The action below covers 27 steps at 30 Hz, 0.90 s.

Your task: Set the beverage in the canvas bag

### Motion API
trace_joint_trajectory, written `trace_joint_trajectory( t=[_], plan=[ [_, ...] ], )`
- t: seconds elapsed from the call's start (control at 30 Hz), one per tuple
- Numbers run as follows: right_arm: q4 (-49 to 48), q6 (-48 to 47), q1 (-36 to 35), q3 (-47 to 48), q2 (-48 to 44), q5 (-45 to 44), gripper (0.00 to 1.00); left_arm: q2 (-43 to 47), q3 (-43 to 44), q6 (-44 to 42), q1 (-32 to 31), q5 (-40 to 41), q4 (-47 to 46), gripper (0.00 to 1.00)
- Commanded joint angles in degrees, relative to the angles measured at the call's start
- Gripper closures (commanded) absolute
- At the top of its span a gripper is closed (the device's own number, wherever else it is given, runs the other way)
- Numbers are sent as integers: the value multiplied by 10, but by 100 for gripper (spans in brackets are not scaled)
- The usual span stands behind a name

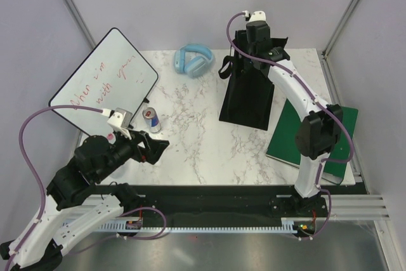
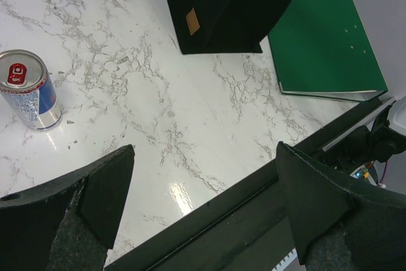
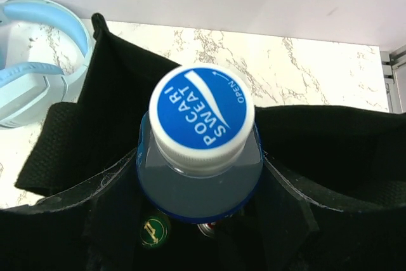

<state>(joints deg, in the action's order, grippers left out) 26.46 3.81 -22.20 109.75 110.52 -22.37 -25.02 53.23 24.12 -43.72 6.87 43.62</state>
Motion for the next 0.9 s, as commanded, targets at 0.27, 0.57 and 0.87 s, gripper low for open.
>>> trace_joint_trajectory(
  t=[0.27,0.57,0.87],
  plan=[
    [3,49,0,19,-36,39,100,-6,10,-4,1,-6,-20,0],
    [42,30,1,2,-71,15,100,2,21,-1,1,-5,-17,0],
    [49,22,1,14,-76,0,100,0,27,1,1,-12,-13,0]
  ],
)
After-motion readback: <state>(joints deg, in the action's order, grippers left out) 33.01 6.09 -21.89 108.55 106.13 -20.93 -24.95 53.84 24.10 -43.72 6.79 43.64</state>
